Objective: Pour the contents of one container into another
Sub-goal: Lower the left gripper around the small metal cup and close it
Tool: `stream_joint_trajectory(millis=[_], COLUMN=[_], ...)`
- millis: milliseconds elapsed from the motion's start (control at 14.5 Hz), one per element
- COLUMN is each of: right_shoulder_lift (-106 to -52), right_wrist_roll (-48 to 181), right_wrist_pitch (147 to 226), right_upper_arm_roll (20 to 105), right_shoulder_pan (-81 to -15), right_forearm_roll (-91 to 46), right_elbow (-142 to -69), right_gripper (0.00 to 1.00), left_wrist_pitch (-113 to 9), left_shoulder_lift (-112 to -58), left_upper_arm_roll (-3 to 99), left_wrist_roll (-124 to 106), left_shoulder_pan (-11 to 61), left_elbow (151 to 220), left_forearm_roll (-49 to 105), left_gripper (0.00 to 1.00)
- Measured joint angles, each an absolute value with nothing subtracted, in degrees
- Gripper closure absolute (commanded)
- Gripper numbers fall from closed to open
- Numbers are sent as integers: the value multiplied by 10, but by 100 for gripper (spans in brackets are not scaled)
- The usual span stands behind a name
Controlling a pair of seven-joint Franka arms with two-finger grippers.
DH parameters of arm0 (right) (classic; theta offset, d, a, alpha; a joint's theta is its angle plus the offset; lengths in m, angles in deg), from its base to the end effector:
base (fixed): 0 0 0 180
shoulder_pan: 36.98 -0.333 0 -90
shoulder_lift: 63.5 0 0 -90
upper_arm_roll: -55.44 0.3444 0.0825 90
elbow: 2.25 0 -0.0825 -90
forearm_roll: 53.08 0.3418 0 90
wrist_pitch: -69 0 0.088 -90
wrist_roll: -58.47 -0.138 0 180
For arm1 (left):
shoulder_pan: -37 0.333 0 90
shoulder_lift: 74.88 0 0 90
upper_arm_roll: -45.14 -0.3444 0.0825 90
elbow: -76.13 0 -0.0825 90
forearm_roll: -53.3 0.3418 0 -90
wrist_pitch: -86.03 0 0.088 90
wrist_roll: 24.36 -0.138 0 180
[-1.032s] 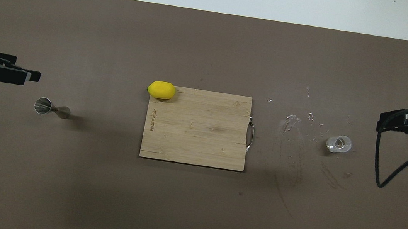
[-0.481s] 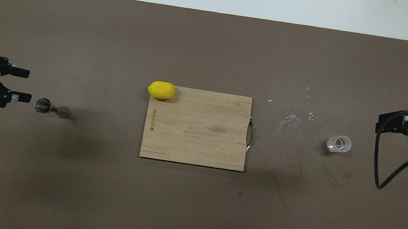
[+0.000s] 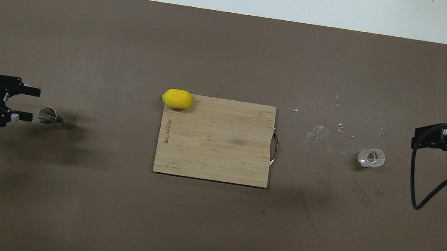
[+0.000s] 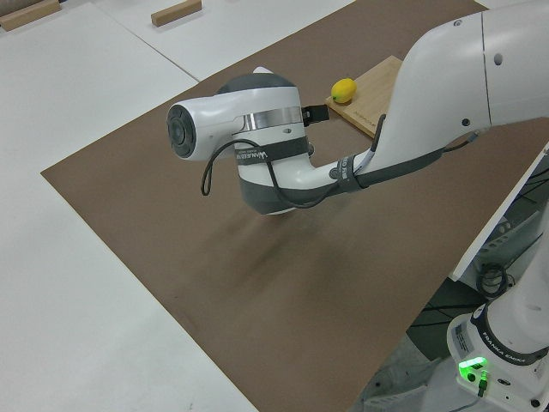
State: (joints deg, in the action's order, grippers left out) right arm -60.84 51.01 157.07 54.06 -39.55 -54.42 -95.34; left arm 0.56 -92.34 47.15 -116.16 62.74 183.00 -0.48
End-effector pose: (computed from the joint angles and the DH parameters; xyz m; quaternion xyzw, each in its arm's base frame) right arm 0.4911 0.0066 0.6193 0.9982 -0.0548 -0.0197 0.0127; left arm 0.5281 0.1065 0.3996 0.7596 -0.3738 0.2153 0.4867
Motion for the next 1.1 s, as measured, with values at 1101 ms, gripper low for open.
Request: stream_joint_trajectory(millis=[1101], right_shoulder_lift=[-604], right_wrist_roll=[510], right_wrist_pitch=[1566], right_upper_arm_roll=[538], right_shoulder_pan=[-393], right_forearm_roll=[-544], right_elbow=[-956], right_gripper=[0], left_wrist_pitch=[76], left_shoulder_lift=[-1031], left_upper_arm_roll=[472], left_wrist_roll=[-1528], left_shoulder_pan=[676], left_elbow=[1852], left_forearm_roll=[-101], left_gripper=[0])
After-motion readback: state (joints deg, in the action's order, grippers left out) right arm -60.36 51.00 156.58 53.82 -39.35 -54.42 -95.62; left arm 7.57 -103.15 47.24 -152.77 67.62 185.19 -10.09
